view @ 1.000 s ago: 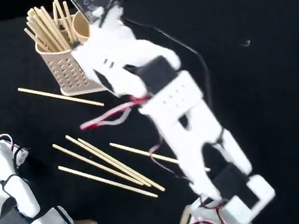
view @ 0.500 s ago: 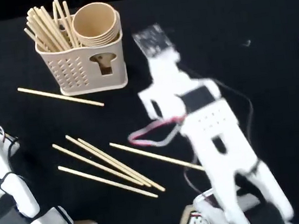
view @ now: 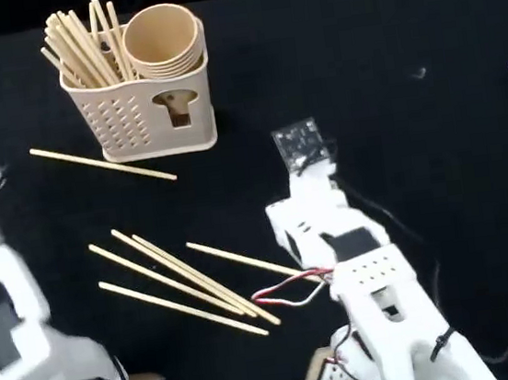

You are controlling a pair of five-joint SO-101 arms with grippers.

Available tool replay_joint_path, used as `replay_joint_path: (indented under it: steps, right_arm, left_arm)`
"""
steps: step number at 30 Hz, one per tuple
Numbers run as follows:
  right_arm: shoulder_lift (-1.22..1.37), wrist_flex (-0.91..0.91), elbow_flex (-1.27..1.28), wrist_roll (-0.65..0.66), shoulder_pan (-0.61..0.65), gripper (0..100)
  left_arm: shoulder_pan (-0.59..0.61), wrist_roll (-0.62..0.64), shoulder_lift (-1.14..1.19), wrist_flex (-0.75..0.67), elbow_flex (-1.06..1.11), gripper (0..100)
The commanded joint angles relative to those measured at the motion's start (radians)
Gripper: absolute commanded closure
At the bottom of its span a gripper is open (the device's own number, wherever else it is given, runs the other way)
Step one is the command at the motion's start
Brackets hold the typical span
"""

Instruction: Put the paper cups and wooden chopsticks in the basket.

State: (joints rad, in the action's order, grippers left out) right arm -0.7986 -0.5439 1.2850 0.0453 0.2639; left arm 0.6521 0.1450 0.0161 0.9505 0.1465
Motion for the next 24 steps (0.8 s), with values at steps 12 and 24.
replay_joint_path:
  steps: [12,24]
  right_arm:
    - [-0.036,0.060,0.021,0.000,-0.015,89.3]
    - [-0.041,0.061,0.019,0.002,-0.015,89.3]
  left_arm:
    - [-0.117,0.175,0.953,0.199,-1.260,82]
    - [-0.211,-0.063,1.343,0.549,-1.816,82]
